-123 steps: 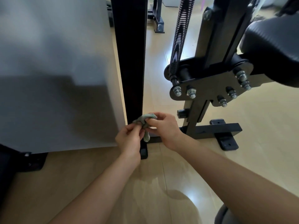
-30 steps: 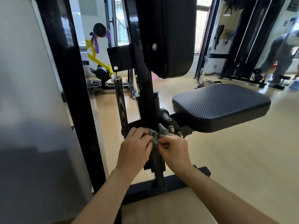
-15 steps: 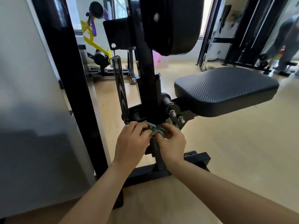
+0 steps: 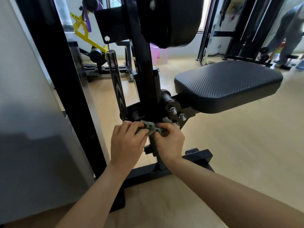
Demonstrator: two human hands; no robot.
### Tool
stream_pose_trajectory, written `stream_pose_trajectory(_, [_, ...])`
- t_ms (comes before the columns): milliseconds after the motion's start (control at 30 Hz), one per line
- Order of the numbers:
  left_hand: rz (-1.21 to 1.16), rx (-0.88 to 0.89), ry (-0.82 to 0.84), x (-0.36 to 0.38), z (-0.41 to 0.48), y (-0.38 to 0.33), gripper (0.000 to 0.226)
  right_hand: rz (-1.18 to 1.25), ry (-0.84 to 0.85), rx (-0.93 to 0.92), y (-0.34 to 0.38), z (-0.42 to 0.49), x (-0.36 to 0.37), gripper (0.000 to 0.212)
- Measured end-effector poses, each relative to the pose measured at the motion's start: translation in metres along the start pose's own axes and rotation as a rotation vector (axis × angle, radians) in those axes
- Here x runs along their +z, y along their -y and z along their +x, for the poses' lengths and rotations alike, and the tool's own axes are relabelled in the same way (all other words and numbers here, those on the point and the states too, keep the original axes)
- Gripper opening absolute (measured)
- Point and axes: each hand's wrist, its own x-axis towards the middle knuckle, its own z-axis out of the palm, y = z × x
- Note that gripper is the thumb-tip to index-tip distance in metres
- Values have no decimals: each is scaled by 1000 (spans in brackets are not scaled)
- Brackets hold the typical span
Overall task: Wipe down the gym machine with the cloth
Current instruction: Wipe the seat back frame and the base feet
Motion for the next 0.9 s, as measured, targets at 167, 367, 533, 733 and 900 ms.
stream_pose_trajectory(167, [46,41,23,1,-5,-9,7,88,193,197,-9,2,-10,19])
stream_pose_trajectory(367, [58,-36,114,1,0,-31,7,189,133,261,-22,-2,-29,18])
stream_pose_trajectory(533, [-120,-98,110,15,9,-53,13,147,-47,212,-22,10,-60,22])
stream_pose_trajectory(733, [-446,-343,125,33,34,-89,18,226,-197,153,-16,41,-79,19])
stream_pose_trajectory(900, [-522,-466,208,46,32,-96,19,264,-22,133,-30,50,-74,21])
